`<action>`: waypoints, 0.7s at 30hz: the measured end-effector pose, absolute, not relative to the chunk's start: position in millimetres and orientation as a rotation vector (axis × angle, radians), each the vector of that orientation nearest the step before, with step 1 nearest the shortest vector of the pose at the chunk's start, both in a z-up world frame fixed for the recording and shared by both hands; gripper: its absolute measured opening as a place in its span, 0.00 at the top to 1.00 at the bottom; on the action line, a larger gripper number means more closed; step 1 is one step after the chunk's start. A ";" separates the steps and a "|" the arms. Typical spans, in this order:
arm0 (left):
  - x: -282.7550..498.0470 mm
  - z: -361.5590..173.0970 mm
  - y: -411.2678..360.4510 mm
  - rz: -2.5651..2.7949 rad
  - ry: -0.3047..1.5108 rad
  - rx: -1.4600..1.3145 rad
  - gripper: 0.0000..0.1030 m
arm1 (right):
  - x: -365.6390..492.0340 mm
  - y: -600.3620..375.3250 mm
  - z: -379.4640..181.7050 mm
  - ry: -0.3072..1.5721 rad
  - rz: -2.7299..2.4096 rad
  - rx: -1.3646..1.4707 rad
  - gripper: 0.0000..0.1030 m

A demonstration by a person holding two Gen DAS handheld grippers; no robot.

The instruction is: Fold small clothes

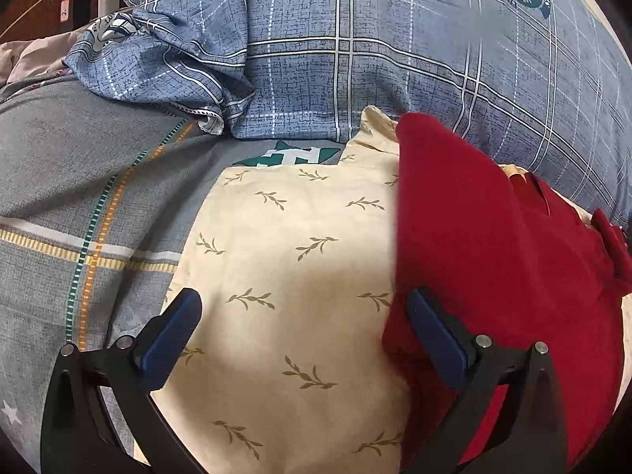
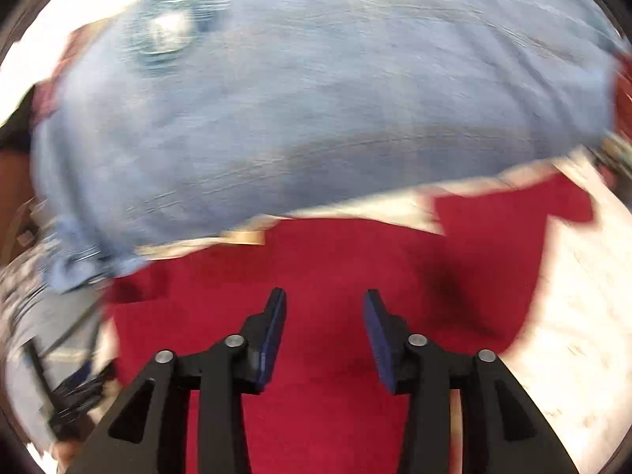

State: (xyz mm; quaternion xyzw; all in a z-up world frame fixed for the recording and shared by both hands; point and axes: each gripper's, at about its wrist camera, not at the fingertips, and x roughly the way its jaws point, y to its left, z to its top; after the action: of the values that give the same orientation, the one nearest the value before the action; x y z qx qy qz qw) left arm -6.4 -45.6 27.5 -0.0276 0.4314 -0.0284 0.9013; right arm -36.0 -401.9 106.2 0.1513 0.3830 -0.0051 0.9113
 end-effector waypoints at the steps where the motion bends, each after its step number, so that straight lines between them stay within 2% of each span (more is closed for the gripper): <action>1: -6.5 27.5 -45.9 -0.058 0.892 -0.057 0.00 | -28.4 -386.1 109.4 0.792 0.073 0.294 0.49; 4: -6.2 27.5 -45.5 -0.055 0.891 -0.058 0.00 | 0.0 -320.3 107.9 0.829 0.313 0.224 0.50; 6: -5.8 28.4 -43.7 -0.053 0.895 -0.066 0.00 | 13.8 -270.8 101.4 0.848 0.407 0.122 0.55; 7: -6.2 29.8 -42.5 -0.050 0.896 -0.071 0.00 | 18.8 -246.1 97.6 0.847 0.444 0.067 0.59; 8: -6.1 31.6 -40.0 -0.044 0.895 -0.077 0.00 | 21.9 -226.2 93.8 0.848 0.472 0.020 0.68; 9: -5.5 33.0 -38.3 -0.038 0.890 -0.081 0.00 | 27.4 -206.9 87.3 0.858 0.483 -0.029 0.73; 14: -1.4 38.9 -28.0 -0.020 0.869 -0.120 0.00 | 70.9 -180.6 37.5 0.961 0.359 -0.079 0.73; 17: -1.8 39.2 -30.5 -0.030 0.866 -0.114 0.00 | 79.7 -188.9 35.5 0.935 0.364 -0.030 0.73; 19: -2.8 41.1 -33.4 -0.043 0.859 -0.112 0.00 | 74.1 -202.1 48.8 0.917 0.396 0.026 0.68; 21: -4.4 43.1 -36.4 -0.063 0.851 -0.116 0.00 | 66.5 -223.5 64.6 0.868 0.368 0.048 0.56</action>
State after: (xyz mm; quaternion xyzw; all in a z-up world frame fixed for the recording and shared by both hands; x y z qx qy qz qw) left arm -4.4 -36.4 43.1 -0.0561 0.4125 -0.0305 0.9087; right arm 66.5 -223.5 64.6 0.0230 0.4179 0.1775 0.8907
